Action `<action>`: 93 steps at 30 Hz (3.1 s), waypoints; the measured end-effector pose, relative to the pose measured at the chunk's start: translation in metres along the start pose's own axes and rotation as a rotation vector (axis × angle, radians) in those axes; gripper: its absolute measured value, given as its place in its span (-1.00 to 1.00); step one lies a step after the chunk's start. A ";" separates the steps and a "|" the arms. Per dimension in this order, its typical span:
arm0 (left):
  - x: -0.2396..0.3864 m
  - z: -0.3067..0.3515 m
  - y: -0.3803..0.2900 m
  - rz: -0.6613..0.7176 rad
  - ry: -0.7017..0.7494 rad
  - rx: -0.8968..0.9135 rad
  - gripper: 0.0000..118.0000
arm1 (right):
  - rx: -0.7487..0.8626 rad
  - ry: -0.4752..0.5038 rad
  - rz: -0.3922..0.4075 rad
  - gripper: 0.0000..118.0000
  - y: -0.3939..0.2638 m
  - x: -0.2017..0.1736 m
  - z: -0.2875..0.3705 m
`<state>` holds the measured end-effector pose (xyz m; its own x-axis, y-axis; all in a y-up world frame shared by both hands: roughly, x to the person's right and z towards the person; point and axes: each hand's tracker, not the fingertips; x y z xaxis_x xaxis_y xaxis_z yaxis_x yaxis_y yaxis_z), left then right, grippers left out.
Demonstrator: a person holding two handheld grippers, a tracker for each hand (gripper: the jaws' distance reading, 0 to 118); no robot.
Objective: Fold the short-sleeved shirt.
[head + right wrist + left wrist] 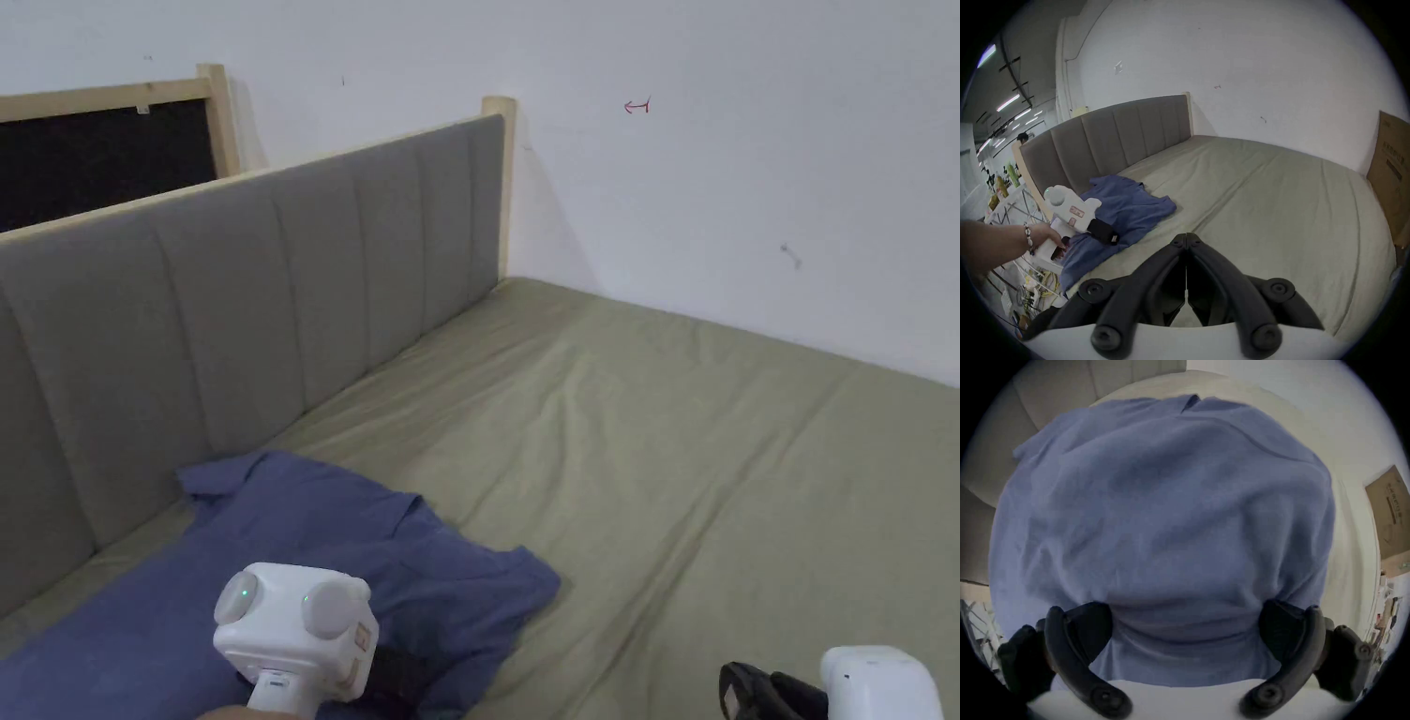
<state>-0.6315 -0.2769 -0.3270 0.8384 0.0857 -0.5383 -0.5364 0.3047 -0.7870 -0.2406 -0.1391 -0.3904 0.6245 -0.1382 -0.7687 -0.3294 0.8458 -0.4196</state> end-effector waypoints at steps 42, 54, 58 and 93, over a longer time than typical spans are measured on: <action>0.490 0.220 -0.098 -0.633 -0.711 0.058 -0.97 | 0.319 -0.553 -0.225 -1.00 -0.063 0.165 0.328; 0.442 0.194 -0.095 -0.408 -0.752 0.006 0.87 | 0.242 -0.541 -0.285 -1.00 -0.088 0.176 0.316; 0.385 0.250 -0.086 -0.402 -0.723 0.345 0.73 | 0.281 -0.542 -0.272 -1.00 -0.084 0.170 0.316; 0.278 0.047 -0.127 -0.317 -0.184 0.033 0.32 | 0.119 -0.514 -0.323 -1.00 -0.093 0.215 0.271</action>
<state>-0.3258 -0.2475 -0.3632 0.9674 0.1501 -0.2041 -0.2466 0.3733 -0.8943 0.1156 -0.1077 -0.3861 0.9505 -0.1557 -0.2688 -0.0044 0.8584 -0.5130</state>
